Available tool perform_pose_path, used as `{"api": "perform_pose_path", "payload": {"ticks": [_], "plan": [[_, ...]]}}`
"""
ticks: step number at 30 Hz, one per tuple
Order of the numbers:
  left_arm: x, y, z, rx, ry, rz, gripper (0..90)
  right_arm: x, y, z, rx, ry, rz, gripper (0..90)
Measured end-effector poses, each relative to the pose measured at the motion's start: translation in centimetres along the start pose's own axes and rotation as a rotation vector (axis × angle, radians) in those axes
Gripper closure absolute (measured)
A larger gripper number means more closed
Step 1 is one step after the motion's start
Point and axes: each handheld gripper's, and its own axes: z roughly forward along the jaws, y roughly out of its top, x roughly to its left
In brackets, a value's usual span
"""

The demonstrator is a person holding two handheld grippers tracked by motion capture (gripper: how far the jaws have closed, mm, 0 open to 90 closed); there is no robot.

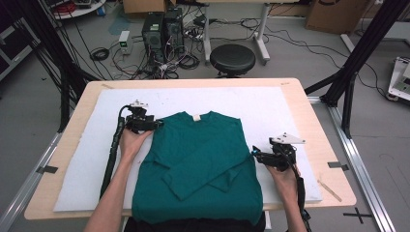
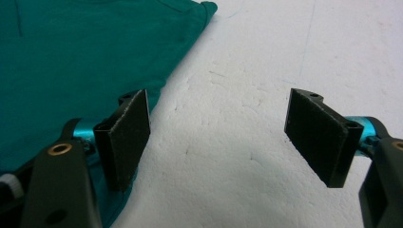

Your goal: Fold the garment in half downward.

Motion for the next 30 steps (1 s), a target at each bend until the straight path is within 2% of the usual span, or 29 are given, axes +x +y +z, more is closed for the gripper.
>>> {"api": "perform_pose_path", "payload": {"ticks": [4,6,13,21,26,30], "plan": [[-0.05,-0.28,0.53,0.016,-0.001,0.017,48.4,-0.02,0.01,0.04,0.003,0.001,-0.003,24.0],[-0.11,-0.39,0.53,0.006,0.005,0.017,49.1,0.02,0.01,0.04,0.005,-0.001,0.0,24.0],[-0.61,-0.59,0.57,0.006,0.011,0.075,52.5,0.1,0.02,0.08,0.008,-0.009,-0.007,24.0],[-0.74,-0.68,0.57,0.003,0.01,0.088,57.8,0.3,0.04,0.1,0.014,-0.022,-0.017,24.0],[-0.79,-0.73,0.5,0.003,0.007,0.078,60.7,0.44,0.04,0.12,0.015,-0.03,-0.029,24.2],[-0.87,-0.78,0.45,0.002,-0.025,0.093,70.0,0.33,0.11,0.19,0.022,-0.025,-0.018,24.6]]}}
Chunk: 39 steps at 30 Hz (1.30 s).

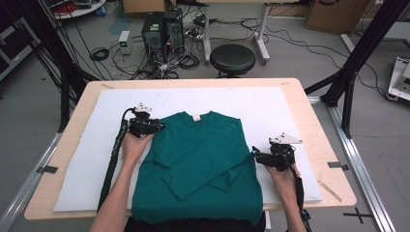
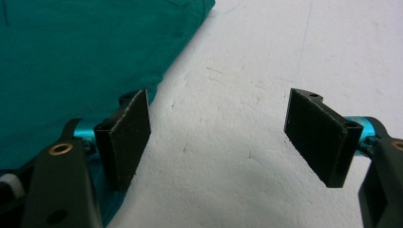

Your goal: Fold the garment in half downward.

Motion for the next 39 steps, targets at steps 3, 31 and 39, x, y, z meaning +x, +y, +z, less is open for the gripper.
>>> {"api": "perform_pose_path", "payload": {"ticks": [3,31,39], "plan": [[0.0,0.0,0.0,-0.001,-0.02,0.007,78.2,-0.4,0.2,0.2,0.019,0.042,0.033,24.6],[0.3,-0.1,0.0,-0.007,-0.048,-0.015,83.9,-1.1,9.8,9.6,0.208,0.075,-0.008,33.2],[0.2,-0.1,0.0,-0.006,-0.044,-0.012,83.8,-0.9,9.4,11.2,0.238,0.102,0.005,33.6]]}}
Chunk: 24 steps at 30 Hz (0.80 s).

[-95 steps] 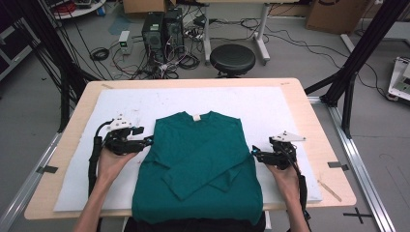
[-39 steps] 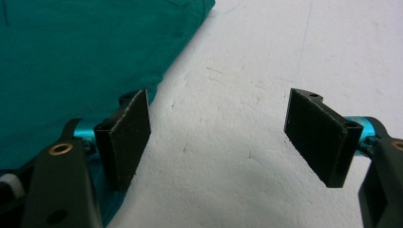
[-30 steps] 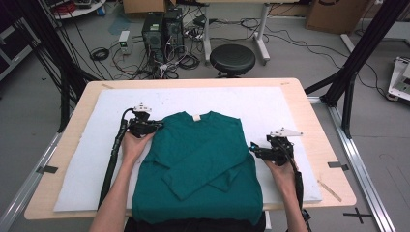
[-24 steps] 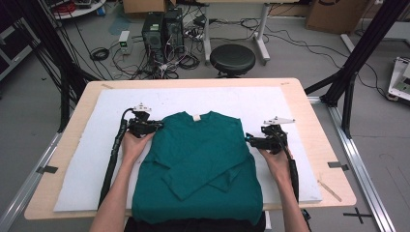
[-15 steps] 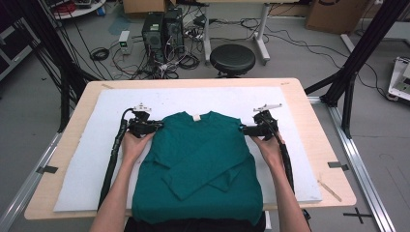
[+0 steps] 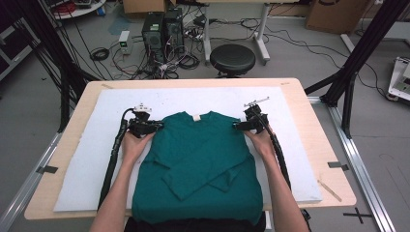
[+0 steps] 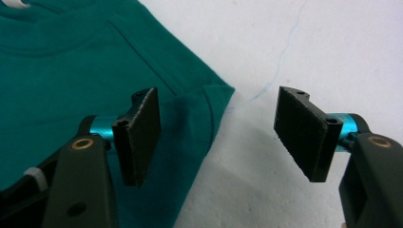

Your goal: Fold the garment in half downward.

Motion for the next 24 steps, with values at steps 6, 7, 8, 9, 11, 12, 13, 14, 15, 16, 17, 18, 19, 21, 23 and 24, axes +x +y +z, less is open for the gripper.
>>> {"api": "perform_pose_path", "payload": {"ticks": [6,7,8,9,11,12,13,14,15,16,17,18,19,21,23,24], "plan": [[0.0,0.0,0.0,0.001,0.0,0.004,83.7,0.5,0.0,0.3,-0.009,0.009,-0.016,41.0],[0.0,0.0,0.0,-0.002,0.0,0.002,83.7,0.7,0.0,0.3,-0.008,-0.003,-0.03,43.0],[0.0,0.0,0.0,-0.001,0.0,0.003,83.6,0.8,0.0,0.3,-0.007,-0.01,-0.038,47.0],[0.0,0.0,0.0,0.001,0.0,0.005,83.6,0.8,0.0,0.3,-0.008,0.004,-0.039,53.1],[0.0,0.0,0.0,0.0,-0.001,0.003,83.6,0.9,0.0,0.2,-0.01,0.025,-0.036,62.1],[0.0,0.0,0.0,0.0,-0.001,0.004,83.6,0.9,0.0,0.2,-0.009,0.021,-0.05,65.2],[0.0,0.0,0.0,0.0,0.0,0.001,83.6,1.0,0.1,0.2,-0.012,0.021,-0.058,69.1],[0.0,0.0,0.0,-0.002,-0.003,-0.004,83.7,1.0,0.1,0.2,-0.013,0.02,-0.056,72.5],[0.0,0.0,0.0,-0.001,-0.003,-0.004,83.6,0.9,0.1,0.2,-0.012,0.017,-0.051,74.3],[0.0,0.0,0.0,-0.001,-0.002,-0.003,83.7,0.8,0.0,0.2,-0.016,0.02,-0.051,75.8],[0.0,0.0,0.0,-0.002,-0.004,-0.003,83.6,0.6,0.0,0.2,-0.017,0.023,-0.043,77.5],[0.1,0.0,0.0,0.001,-0.003,-0.001,83.6,0.5,0.0,0.2,-0.017,0.025,-0.043,79.3],[0.1,0.0,0.0,0.0,-0.003,-0.003,83.6,0.3,0.0,0.2,-0.019,0.022,-0.047,80.8],[0.1,0.0,0.0,0.001,-0.003,-0.003,83.7,0.0,-0.1,0.1,-0.018,0.018,-0.037,82.6],[0.1,0.0,0.0,0.0,-0.006,-0.004,83.7,-0.1,-0.1,0.1,-0.022,0.028,-0.031,83.8],[0.2,0.0,0.0,0.002,-0.008,-0.007,83.8,-0.1,-0.1,0.1,-0.022,0.029,-0.029,84.4]]}}
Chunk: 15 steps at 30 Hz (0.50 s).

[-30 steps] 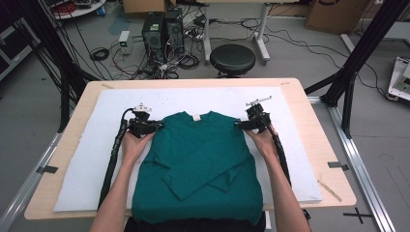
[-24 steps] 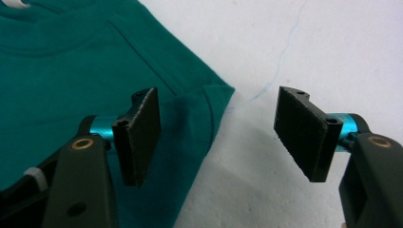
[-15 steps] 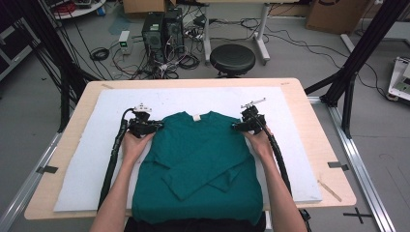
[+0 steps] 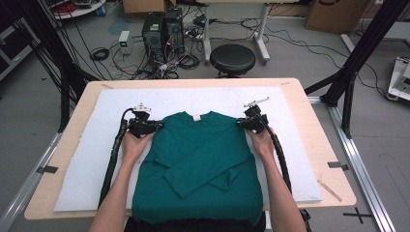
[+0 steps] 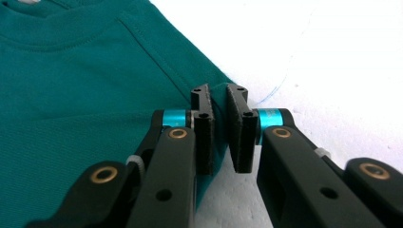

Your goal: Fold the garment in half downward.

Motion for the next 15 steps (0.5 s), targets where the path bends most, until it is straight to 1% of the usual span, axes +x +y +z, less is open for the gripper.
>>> {"api": "perform_pose_path", "payload": {"ticks": [2,4,8,11,13,15], "plan": [[0.1,0.0,0.0,-0.003,-0.006,-0.012,83.9,0.2,0.1,0.0,0.004,-0.013,-0.016,85.0],[0.1,0.0,0.0,-0.004,-0.01,-0.016,84.0,0.4,0.2,0.0,0.007,-0.025,-0.037,85.4],[0.2,0.2,-0.2,-0.008,-0.016,-0.023,84.5,0.4,0.3,-0.2,0.002,-0.02,-0.029,85.6],[-0.2,0.7,-0.8,-0.043,-0.008,-0.023,84.7,0.4,0.6,-0.7,-0.018,-0.02,-0.031,85.6],[-0.4,1.3,-1.3,-0.061,0.002,-0.019,84.7,0.4,1.0,-1.2,-0.022,-0.017,-0.016,85.6],[-0.6,1.8,-1.7,-0.072,0.015,-0.01,84.8,0.6,1.7,-1.7,-0.036,-0.023,-0.025,85.6]]}}
